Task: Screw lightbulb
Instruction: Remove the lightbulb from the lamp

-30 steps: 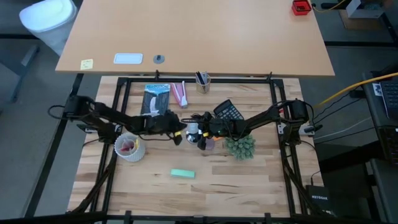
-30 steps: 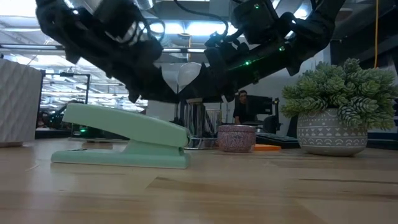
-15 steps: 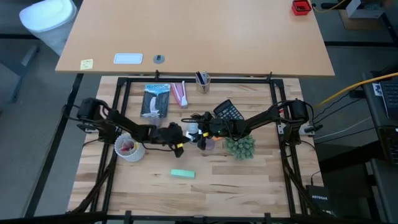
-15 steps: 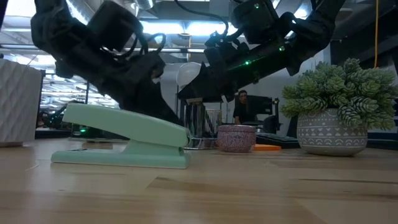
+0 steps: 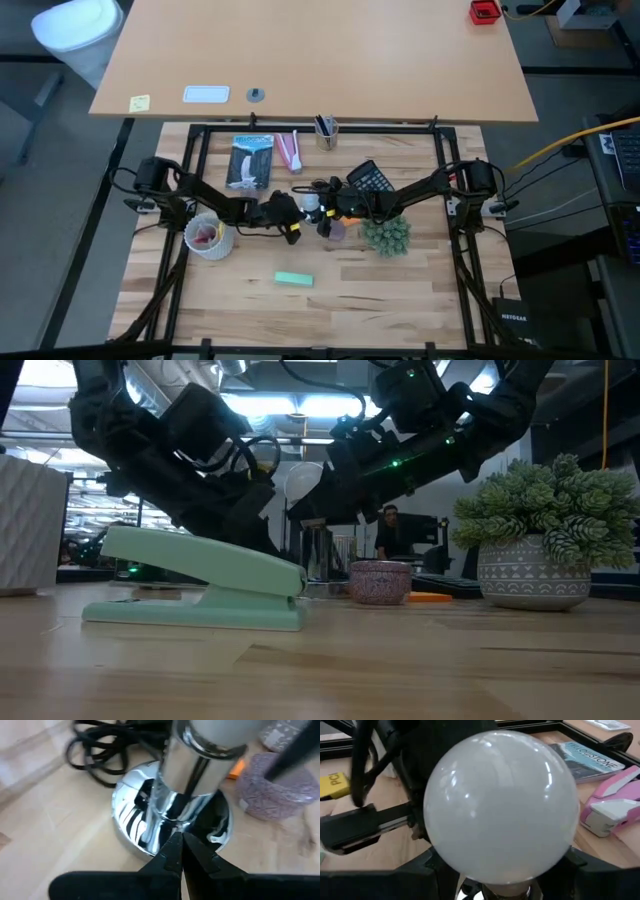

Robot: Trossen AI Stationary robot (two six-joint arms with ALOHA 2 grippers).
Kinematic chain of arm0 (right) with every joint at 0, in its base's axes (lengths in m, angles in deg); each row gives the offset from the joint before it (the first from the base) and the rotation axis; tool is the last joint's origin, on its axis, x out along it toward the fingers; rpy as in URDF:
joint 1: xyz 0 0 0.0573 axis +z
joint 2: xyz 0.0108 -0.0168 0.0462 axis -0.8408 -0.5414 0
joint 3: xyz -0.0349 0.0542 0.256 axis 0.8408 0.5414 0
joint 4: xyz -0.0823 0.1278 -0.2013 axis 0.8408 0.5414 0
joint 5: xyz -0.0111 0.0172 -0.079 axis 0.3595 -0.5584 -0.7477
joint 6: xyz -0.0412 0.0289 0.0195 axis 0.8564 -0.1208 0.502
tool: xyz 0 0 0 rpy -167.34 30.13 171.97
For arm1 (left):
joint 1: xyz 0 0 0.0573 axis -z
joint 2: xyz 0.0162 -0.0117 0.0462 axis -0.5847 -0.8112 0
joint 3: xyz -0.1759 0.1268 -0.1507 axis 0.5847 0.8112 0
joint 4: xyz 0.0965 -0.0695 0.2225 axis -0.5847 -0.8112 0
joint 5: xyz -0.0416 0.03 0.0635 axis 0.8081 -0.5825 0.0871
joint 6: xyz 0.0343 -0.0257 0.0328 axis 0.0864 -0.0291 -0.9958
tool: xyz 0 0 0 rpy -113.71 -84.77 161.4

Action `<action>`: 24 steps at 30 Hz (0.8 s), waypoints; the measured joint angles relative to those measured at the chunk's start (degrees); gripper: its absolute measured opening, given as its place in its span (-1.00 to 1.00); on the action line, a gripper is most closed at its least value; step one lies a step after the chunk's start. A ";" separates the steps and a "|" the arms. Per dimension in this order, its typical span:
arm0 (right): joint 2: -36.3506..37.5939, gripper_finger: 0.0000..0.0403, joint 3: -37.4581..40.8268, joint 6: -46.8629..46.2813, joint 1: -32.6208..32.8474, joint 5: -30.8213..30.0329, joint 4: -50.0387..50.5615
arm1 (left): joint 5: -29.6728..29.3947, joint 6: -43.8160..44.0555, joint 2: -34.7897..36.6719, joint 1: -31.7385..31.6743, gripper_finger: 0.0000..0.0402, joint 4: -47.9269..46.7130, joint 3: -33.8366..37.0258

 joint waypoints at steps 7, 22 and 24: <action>0.00 0.06 0.00 1.20 0.02 0.04 -0.01 | -1.56 -2.56 0.04 -2.24 -1.00 -2.72 -0.04; 0.00 0.06 0.02 1.41 0.22 -2.47 -1.88 | -8.75 -10.41 -0.18 -7.10 -1.00 1.56 0.38; 0.00 0.06 0.02 1.56 0.22 -3.69 -3.23 | -8.81 -10.24 -0.11 -7.04 -1.00 1.51 0.39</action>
